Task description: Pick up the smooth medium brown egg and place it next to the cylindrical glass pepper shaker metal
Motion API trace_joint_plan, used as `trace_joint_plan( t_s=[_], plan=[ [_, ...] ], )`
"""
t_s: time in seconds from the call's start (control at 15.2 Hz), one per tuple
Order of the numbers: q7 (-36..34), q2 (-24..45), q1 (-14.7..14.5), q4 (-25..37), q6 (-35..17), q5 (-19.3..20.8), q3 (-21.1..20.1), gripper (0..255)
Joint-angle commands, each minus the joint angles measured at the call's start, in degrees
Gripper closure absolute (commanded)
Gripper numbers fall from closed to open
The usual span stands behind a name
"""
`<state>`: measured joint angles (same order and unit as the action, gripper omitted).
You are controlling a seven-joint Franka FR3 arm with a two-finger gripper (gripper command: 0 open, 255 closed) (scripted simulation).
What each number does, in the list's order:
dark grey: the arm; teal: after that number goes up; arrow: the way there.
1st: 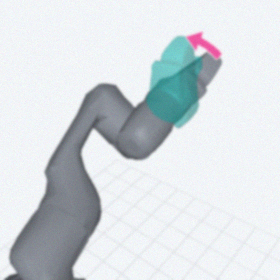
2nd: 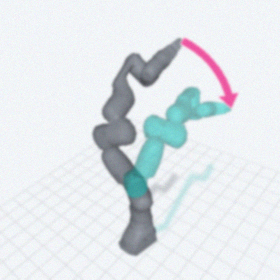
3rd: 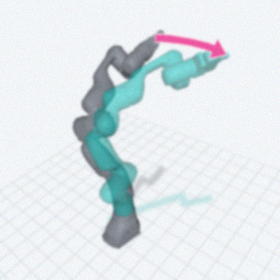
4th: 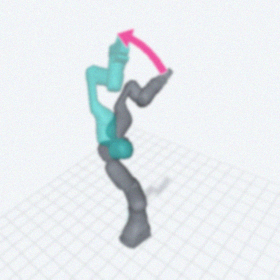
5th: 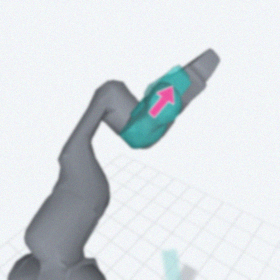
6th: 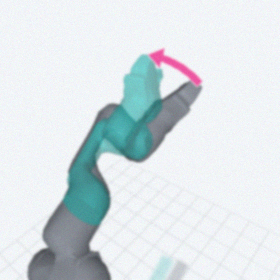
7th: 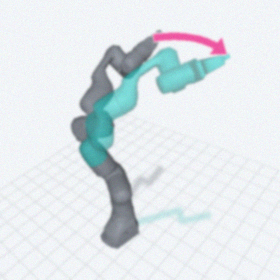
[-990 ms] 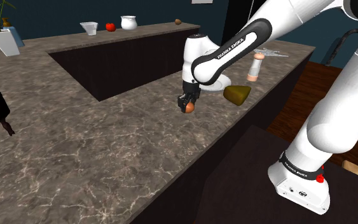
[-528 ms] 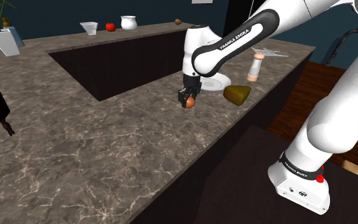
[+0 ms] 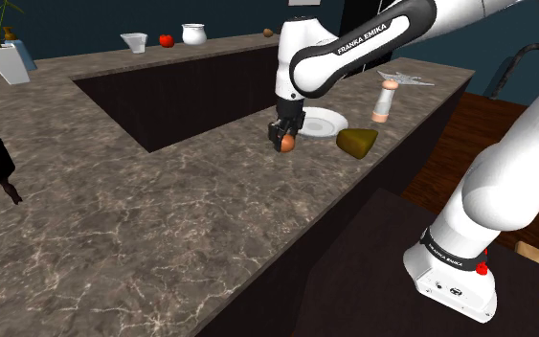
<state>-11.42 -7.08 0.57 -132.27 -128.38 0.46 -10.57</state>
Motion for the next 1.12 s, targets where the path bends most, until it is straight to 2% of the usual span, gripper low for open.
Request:
trace_joint_plan(
  t_s=[0.0,1.06],
  plan=[
    [0.2,-0.6,0.0,1.1,1.7,-0.1,0.1,255],
    [1.1,-4.6,0.0,9.7,14.2,-0.9,0.5,255]
  ],
)
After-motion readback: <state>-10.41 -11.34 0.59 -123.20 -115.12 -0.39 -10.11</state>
